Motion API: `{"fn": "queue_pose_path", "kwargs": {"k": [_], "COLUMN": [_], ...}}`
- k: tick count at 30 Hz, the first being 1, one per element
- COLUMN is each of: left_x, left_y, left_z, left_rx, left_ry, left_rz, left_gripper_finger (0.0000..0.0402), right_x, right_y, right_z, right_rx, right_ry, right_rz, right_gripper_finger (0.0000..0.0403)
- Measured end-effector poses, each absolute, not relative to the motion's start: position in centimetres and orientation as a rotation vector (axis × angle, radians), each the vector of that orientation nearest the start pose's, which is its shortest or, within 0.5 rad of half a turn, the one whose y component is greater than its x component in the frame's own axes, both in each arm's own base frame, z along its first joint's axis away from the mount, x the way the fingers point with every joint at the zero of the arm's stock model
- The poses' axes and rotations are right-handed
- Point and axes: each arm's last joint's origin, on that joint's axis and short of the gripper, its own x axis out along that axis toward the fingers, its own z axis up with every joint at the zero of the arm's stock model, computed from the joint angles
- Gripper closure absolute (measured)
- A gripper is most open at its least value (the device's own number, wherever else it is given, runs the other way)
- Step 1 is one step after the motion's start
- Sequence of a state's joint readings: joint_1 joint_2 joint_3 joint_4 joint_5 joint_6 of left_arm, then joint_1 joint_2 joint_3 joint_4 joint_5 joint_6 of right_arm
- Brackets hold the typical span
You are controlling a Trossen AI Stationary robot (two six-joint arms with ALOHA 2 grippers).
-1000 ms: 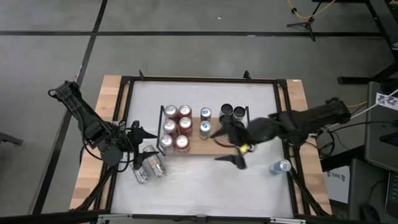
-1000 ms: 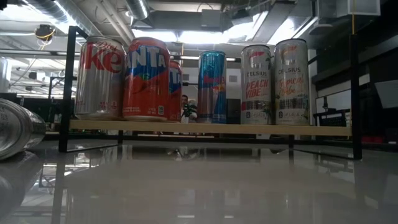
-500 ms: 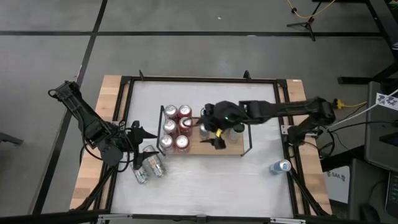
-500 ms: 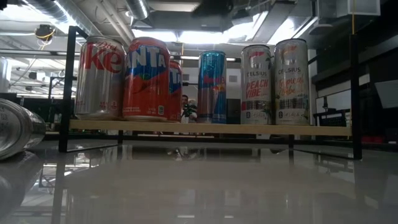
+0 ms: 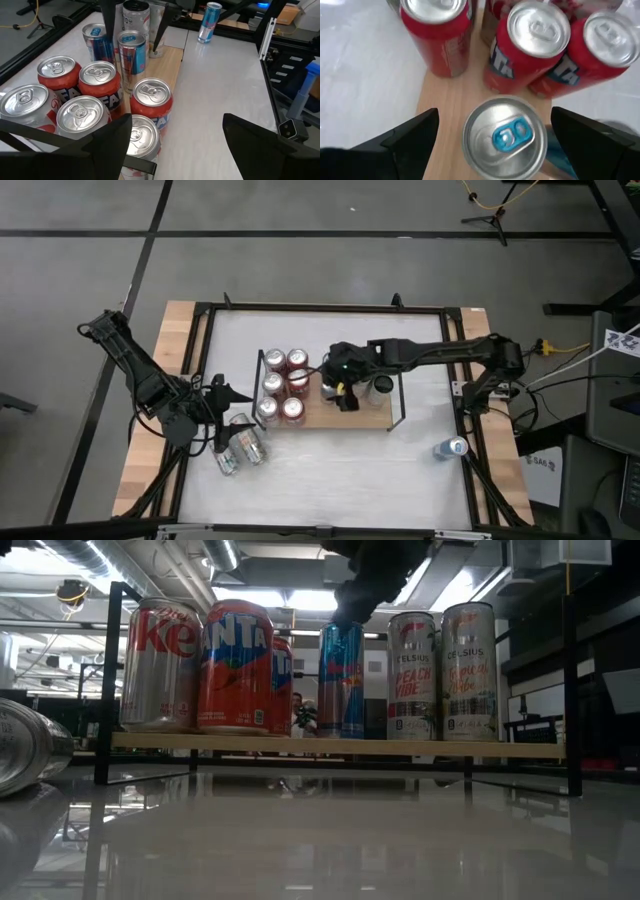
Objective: Place canned beverage on shelf
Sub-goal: Put the left blue soda can on the shelf and align with the other soda cans
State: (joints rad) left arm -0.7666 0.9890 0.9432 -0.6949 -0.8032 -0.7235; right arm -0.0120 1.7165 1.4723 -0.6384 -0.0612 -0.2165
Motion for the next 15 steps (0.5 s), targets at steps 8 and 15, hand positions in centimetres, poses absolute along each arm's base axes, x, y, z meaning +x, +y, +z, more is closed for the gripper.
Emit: {"fn": "queue_pose_path", "kwargs": {"k": [8,15], "left_x": [14.94,14.94], "left_y": [-11.48,-11.49], "left_z": [31.35,31.34], "left_rx": [-0.183,-0.183], "left_ry": [0.473,0.473], "left_rz": [0.216,0.216], "left_gripper_finger": [0.0096,0.0096], "right_x": [37.04,37.04], "right_y": [-0.35,-0.35], "right_z": [28.74,28.04], "right_rx": [-0.178,-0.175], "right_ry": [0.899,0.946], "right_rz": [0.121,0.125], "right_gripper_finger": [0.0022,0.0022]}}
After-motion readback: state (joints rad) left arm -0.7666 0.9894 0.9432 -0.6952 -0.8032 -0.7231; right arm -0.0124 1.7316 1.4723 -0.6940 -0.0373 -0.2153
